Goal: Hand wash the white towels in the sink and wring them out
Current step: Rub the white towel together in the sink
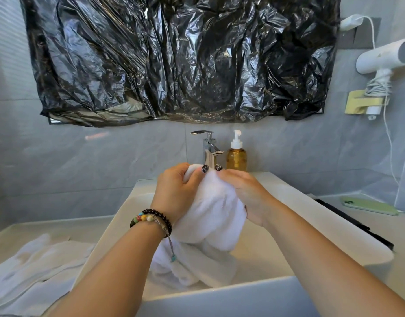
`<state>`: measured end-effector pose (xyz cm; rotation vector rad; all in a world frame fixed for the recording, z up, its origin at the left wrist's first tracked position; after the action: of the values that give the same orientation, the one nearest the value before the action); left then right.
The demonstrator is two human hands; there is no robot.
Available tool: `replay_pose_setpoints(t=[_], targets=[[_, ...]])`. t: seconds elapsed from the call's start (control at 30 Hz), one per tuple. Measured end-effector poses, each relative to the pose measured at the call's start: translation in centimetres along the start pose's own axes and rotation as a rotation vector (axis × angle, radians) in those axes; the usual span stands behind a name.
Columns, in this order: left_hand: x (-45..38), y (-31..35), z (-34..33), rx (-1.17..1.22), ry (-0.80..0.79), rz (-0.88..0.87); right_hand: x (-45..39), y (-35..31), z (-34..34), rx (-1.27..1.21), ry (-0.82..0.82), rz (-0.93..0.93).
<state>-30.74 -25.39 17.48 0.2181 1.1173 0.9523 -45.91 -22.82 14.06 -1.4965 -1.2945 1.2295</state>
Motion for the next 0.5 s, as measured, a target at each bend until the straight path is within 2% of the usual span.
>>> replay_pose_setpoints(t=[0.13, 0.2, 0.3, 0.37, 0.43, 0.5], targets=[[0.2, 0.0, 0.2, 0.003, 0.001, 0.042, 0.9, 0.7, -0.9, 0.051, -0.078, -0.030], [0.3, 0.2, 0.1, 0.063, -0.004, 0.047, 0.8, 0.7, -1.4, 0.119, -0.068, 0.032], [0.4, 0.4, -0.8, 0.247, -0.074, 0.049, 0.1, -1.8, -0.6, 0.084, 0.144, 0.232], [0.9, 1.0, -2.2, 0.311, -0.232, 0.027, -0.3, -3.6, 0.5, -0.020, 0.289, 0.337], [1.2, 0.9, -3.6, 0.247, -0.364, 0.006, -0.8, -4.7, 1.8, -0.072, 0.428, 0.376], [1.2, 0.9, -4.0, 0.222, -0.371, 0.007, -1.0, -4.9, 2.0, -0.104, 0.505, 0.391]])
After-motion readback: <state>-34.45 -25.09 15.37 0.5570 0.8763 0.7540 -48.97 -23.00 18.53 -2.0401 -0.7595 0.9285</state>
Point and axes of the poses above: each hand's wrist, its own x-axis away from the middle knuckle, its own z-axis out of the back of the hand, y = z × x, the point moved 8 cm from there along -x, towards the middle knuckle, and after that the axes turned 8 degrees about -x, right-handed, at the moved point
